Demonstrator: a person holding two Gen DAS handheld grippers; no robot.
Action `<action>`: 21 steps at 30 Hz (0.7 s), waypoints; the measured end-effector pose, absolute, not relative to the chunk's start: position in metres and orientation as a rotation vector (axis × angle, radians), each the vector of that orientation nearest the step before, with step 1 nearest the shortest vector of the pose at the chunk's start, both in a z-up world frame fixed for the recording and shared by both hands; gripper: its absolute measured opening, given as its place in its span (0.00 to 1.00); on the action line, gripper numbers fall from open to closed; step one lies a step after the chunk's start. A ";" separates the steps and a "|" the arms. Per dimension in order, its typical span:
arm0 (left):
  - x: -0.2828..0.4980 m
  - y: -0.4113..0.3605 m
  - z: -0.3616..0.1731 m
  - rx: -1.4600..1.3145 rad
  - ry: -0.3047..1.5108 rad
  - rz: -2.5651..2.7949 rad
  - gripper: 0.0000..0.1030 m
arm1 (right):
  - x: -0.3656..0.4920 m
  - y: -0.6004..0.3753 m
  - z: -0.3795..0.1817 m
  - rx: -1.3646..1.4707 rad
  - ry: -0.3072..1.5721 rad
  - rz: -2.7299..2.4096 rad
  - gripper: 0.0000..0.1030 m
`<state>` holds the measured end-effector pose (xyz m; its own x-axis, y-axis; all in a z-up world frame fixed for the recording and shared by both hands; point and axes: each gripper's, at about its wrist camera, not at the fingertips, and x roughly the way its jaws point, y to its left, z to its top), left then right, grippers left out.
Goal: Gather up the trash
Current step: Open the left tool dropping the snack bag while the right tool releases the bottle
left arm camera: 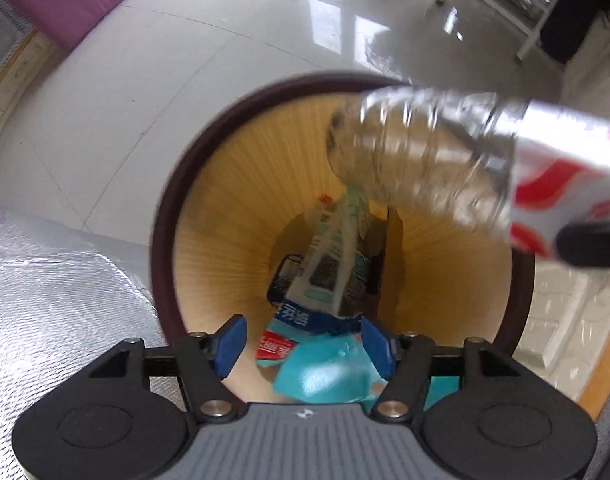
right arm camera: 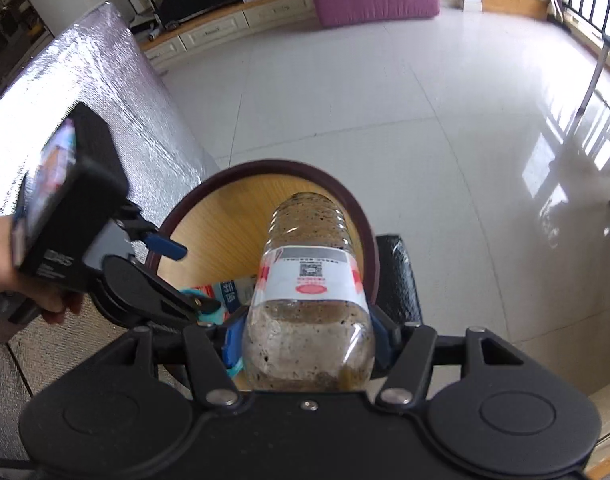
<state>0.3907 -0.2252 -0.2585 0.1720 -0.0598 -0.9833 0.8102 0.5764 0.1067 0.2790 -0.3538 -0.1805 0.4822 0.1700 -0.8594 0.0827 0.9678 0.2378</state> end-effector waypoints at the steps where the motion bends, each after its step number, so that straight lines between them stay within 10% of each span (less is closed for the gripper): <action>1: 0.393 -0.224 -0.251 0.740 1.241 -0.698 0.62 | 0.284 -0.352 -0.182 0.262 1.079 0.054 0.60; 9: 0.368 -0.213 -0.197 0.673 1.113 -0.652 0.99 | 0.334 -0.339 -0.198 0.224 1.149 0.092 0.60; 21: 0.370 -0.218 -0.206 0.723 1.166 -0.678 1.00 | 0.353 -0.331 -0.221 0.213 1.229 0.034 0.77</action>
